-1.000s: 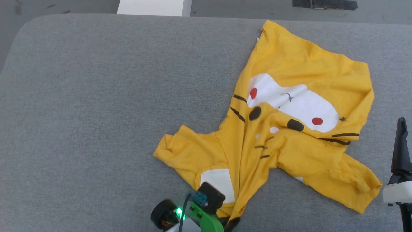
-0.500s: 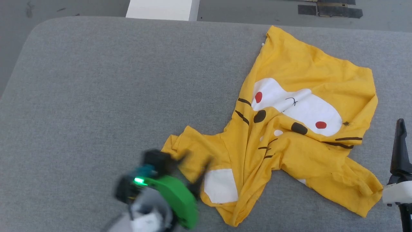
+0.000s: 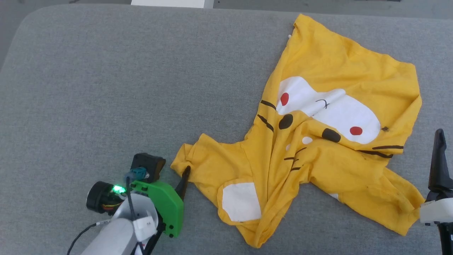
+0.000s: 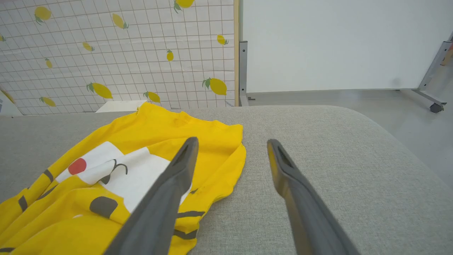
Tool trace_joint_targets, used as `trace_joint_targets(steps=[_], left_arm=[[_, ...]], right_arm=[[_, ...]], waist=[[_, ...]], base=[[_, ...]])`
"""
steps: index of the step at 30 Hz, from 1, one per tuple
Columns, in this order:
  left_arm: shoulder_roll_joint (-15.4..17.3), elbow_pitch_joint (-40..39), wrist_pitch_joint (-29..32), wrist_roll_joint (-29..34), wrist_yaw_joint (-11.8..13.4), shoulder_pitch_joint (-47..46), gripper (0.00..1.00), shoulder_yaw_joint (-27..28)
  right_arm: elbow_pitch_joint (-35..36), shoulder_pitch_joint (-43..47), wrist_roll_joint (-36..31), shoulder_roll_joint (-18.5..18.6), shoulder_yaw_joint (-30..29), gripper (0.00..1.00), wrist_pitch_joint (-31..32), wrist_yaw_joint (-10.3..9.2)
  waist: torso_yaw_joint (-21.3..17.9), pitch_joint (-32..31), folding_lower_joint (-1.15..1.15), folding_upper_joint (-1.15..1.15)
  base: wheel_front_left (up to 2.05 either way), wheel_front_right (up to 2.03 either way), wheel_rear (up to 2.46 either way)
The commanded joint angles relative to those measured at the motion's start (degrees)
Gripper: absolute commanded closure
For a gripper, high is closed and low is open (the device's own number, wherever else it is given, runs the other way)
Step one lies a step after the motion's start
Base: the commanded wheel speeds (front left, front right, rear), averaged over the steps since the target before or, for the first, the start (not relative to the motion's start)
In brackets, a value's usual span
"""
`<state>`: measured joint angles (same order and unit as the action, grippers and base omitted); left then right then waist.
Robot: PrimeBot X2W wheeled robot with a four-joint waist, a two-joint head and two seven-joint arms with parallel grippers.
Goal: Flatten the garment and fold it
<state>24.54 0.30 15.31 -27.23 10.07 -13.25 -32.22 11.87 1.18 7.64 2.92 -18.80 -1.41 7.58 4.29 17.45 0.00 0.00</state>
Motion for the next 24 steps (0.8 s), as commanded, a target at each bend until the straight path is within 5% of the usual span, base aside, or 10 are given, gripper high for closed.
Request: trace_joint_targets(steps=[1, 6, 7, 8, 9, 15, 24], left_arm=[[-0.7, 1.2, 0.2, -0.4, -0.5, -1.3, 0.00, -0.1], [-1.4, 7.1, 4.1, -1.3, -2.9, -3.1, 0.00, -2.6], [-1.5, 8.0, 4.8, -1.4, -3.4, -3.5, 0.16, -3.1], [-1.5, 9.1, 5.2, -1.2, -3.7, -4.0, 0.64, -3.4], [-1.6, 9.9, 5.3, -1.0, -4.0, -4.5, 1.00, -3.7], [-2.5, 12.8, 4.2, -2.8, -6.4, -5.4, 1.00, -3.9], [-2.8, 3.3, -8.3, -10.4, 1.1, 2.6, 1.00, 9.8]], right_arm=[[0.2, -0.9, -0.1, 0.0, 0.0, 0.00, 0.2, -0.09], [0.3, -1.3, -0.3, 0.0, 0.1, 0.00, 0.4, -0.09], [0.3, -1.4, -0.4, 0.0, 0.1, 0.00, 0.4, -0.09], [0.3, -1.5, -0.4, 0.0, 0.1, 0.00, 0.5, -0.09], [0.3, -1.5, -0.4, 0.0, 0.1, 0.00, 0.5, -0.09], [-0.4, -1.2, -0.4, 0.0, -0.1, 0.00, 0.3, -0.09], [-1.2, 0.3, -0.3, 0.0, -0.2, 0.00, 0.2, -0.09]], waist=[[-0.1, 0.4, 0.00, 0.00], [-0.4, 0.9, 0.00, 0.00], [-0.4, 1.0, 0.00, 0.00], [-0.4, 1.0, 0.00, 0.00], [-0.4, 1.0, 0.00, 0.00], [-0.4, -0.3, 0.00, 0.00], [0.2, -3.6, 0.00, 0.00]], base=[[0.00, 0.00, 0.00], [0.00, 0.00, 0.00], [0.00, 0.00, 0.00], [0.00, 0.00, 0.00], [0.00, 0.00, 0.00], [0.00, 0.00, 0.00], [0.00, 0.00, 0.00]])
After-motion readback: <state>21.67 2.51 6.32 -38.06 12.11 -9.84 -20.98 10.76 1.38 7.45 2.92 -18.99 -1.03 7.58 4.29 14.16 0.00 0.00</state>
